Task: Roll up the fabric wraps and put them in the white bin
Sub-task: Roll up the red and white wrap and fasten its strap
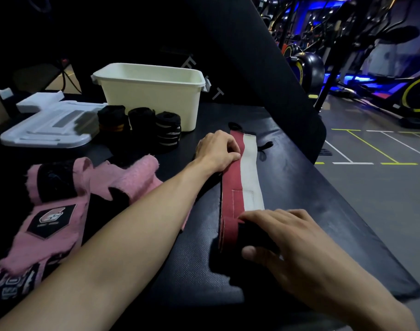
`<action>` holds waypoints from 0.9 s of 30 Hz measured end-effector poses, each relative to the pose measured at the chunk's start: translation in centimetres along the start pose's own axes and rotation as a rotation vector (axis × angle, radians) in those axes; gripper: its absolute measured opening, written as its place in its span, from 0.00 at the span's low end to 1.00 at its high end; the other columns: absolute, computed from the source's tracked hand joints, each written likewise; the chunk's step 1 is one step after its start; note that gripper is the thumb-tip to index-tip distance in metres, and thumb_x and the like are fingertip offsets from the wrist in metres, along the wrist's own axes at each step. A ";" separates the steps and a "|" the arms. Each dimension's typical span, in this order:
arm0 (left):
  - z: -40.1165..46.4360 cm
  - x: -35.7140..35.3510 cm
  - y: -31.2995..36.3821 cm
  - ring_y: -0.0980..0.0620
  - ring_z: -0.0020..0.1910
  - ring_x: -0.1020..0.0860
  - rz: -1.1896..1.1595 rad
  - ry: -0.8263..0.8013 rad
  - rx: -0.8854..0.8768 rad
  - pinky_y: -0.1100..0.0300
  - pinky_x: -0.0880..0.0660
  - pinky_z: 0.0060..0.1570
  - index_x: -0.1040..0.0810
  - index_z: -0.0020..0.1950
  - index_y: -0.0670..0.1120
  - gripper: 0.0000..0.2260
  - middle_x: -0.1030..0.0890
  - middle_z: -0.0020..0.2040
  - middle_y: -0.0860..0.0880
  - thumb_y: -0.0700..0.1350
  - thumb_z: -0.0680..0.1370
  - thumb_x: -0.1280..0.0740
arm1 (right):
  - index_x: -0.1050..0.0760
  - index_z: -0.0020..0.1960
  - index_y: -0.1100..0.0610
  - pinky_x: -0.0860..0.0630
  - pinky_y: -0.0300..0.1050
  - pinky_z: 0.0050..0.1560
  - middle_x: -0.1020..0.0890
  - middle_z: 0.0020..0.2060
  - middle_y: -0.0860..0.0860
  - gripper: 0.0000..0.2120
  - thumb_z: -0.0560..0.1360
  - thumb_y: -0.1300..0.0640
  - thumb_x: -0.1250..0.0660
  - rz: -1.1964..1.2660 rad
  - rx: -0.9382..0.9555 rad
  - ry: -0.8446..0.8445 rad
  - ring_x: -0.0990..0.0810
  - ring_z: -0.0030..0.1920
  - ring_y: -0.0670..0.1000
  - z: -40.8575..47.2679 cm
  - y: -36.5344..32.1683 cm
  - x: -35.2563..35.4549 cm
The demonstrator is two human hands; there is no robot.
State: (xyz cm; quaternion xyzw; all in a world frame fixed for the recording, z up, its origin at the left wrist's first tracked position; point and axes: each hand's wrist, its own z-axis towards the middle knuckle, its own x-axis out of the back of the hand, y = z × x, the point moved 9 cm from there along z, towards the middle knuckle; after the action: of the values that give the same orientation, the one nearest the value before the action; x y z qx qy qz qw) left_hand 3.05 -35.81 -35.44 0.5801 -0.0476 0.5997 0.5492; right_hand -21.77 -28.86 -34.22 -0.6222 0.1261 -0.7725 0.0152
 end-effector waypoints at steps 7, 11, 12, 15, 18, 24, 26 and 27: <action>-0.3 -0.1 -0.3 0.50 0.54 0.18 -0.016 0.014 0.015 0.52 0.21 0.56 0.14 0.44 0.58 0.02 0.14 0.49 0.55 0.52 0.73 0.23 | 0.29 0.65 0.39 0.37 0.44 0.60 0.32 0.57 0.34 0.21 0.78 0.34 0.49 0.061 0.000 0.007 0.33 0.59 0.41 0.9 -0.3 -0.1; -0.3 -0.1 -0.2 0.50 0.53 0.18 -0.005 0.012 0.009 0.55 0.22 0.53 0.15 0.44 0.58 0.02 0.14 0.49 0.55 0.52 0.74 0.24 | 0.38 0.76 0.39 0.39 0.41 0.64 0.29 0.54 0.32 0.25 0.80 0.37 0.47 0.138 -0.026 0.038 0.31 0.58 0.35 1.1 0.2 -0.3; -0.3 -0.1 -0.2 0.50 0.53 0.18 -0.007 0.012 0.010 0.55 0.22 0.53 0.15 0.44 0.58 0.02 0.14 0.49 0.55 0.52 0.74 0.24 | 0.38 0.76 0.40 0.39 0.40 0.64 0.29 0.54 0.29 0.25 0.80 0.38 0.46 0.144 -0.031 0.055 0.32 0.58 0.32 1.1 0.3 -0.1; -0.3 0.0 -0.3 0.50 0.53 0.18 -0.021 0.009 0.019 0.54 0.21 0.54 0.14 0.44 0.58 0.02 0.14 0.49 0.55 0.52 0.73 0.23 | 0.29 0.69 0.42 0.38 0.36 0.61 0.27 0.51 0.25 0.17 0.82 0.43 0.42 0.194 -0.028 0.090 0.36 0.56 0.24 1.0 0.4 0.5; -0.3 -0.1 -0.3 0.51 0.52 0.17 -0.035 0.000 0.021 0.54 0.21 0.55 0.14 0.43 0.58 0.03 0.14 0.48 0.56 0.52 0.72 0.22 | 0.27 0.63 0.44 0.40 0.32 0.59 0.28 0.55 0.28 0.12 0.83 0.44 0.43 0.217 -0.023 0.050 0.37 0.56 0.22 1.1 0.1 0.9; -0.5 0.0 -0.3 0.52 0.52 0.18 -0.037 -0.001 0.024 0.56 0.22 0.53 0.14 0.44 0.58 0.03 0.14 0.48 0.56 0.53 0.73 0.23 | 0.26 0.56 0.45 0.32 0.49 0.58 0.22 0.44 0.39 0.18 0.83 0.39 0.52 0.194 -0.142 0.021 0.26 0.50 0.40 2.5 0.9 0.2; -0.5 0.0 -0.3 0.52 0.52 0.18 -0.036 -0.003 0.029 0.58 0.23 0.52 0.14 0.45 0.58 0.03 0.14 0.48 0.56 0.53 0.73 0.23 | 0.27 0.53 0.46 0.34 0.52 0.59 0.23 0.44 0.41 0.22 0.82 0.39 0.56 0.120 -0.188 0.008 0.28 0.50 0.43 2.9 1.1 -0.2; -0.5 0.0 -0.3 0.52 0.52 0.18 -0.036 -0.004 0.030 0.58 0.24 0.52 0.14 0.45 0.58 0.03 0.14 0.48 0.56 0.53 0.73 0.23 | 0.26 0.53 0.46 0.36 0.51 0.59 0.25 0.46 0.41 0.24 0.80 0.38 0.58 0.077 -0.212 0.012 0.30 0.52 0.43 3.0 1.2 -0.4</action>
State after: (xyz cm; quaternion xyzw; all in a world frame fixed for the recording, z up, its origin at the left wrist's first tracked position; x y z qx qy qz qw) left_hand 2.93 -35.33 -35.80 0.5903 -0.0293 0.5891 0.5510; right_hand -18.92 -30.49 -34.30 -0.6104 0.2308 -0.7574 -0.0217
